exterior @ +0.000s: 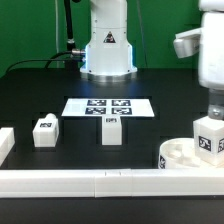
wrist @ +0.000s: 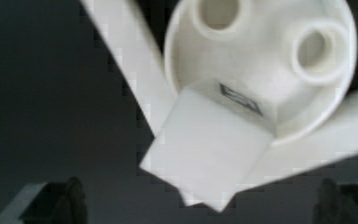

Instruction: Assemble stool

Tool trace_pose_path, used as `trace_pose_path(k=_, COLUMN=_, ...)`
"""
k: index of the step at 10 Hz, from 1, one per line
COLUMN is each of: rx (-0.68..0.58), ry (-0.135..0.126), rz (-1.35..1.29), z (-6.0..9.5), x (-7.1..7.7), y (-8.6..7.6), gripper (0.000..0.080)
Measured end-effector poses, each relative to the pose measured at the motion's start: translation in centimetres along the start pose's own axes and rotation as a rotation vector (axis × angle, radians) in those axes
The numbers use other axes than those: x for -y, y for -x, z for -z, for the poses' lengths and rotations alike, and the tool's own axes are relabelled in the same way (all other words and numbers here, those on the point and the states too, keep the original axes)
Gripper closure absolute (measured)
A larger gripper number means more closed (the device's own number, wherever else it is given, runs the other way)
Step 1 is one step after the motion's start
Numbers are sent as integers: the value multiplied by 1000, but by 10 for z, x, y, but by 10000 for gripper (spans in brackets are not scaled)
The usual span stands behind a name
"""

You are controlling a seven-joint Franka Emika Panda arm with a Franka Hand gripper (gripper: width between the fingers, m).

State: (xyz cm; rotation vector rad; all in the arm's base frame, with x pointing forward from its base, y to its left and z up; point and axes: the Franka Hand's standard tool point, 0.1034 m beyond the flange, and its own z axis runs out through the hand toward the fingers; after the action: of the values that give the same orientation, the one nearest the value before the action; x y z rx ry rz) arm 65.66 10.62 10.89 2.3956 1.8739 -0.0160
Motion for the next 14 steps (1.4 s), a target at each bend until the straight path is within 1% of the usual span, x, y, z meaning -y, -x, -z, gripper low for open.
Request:
trace_pose_path(k=4, rx=12, ry=4, rz=253, z=-2, x=-2, y=4, gripper=151)
trace_pose_path(k=5, rx=29, ry=2, rz=429, z=-5, x=-1, y=4, gripper=151)
trace_pose_path(k=6, rx=44, ry=-14, rz=546, z=-8, x=2, y=5, gripper=151)
trace_pose_path(k=8, rx=68, ry=-14, rz=701, z=-13, x=4, y=4, gripper=151)
trace_pose_path(k=9, rx=72, ry=-20, rz=750, z=-17, x=6, y=4, gripper=151)
trace_pose_path(k=12, rx=72, ry=-32, rz=722, z=-24, x=9, y=4, gripper=151)
trace_pose_path(k=13, rx=72, ry=-32, rz=721, z=-24, x=9, y=5, gripper=271)
trace_pose_path(k=14, rx=72, ry=-32, rz=720, z=-24, x=9, y=5, gripper=411)
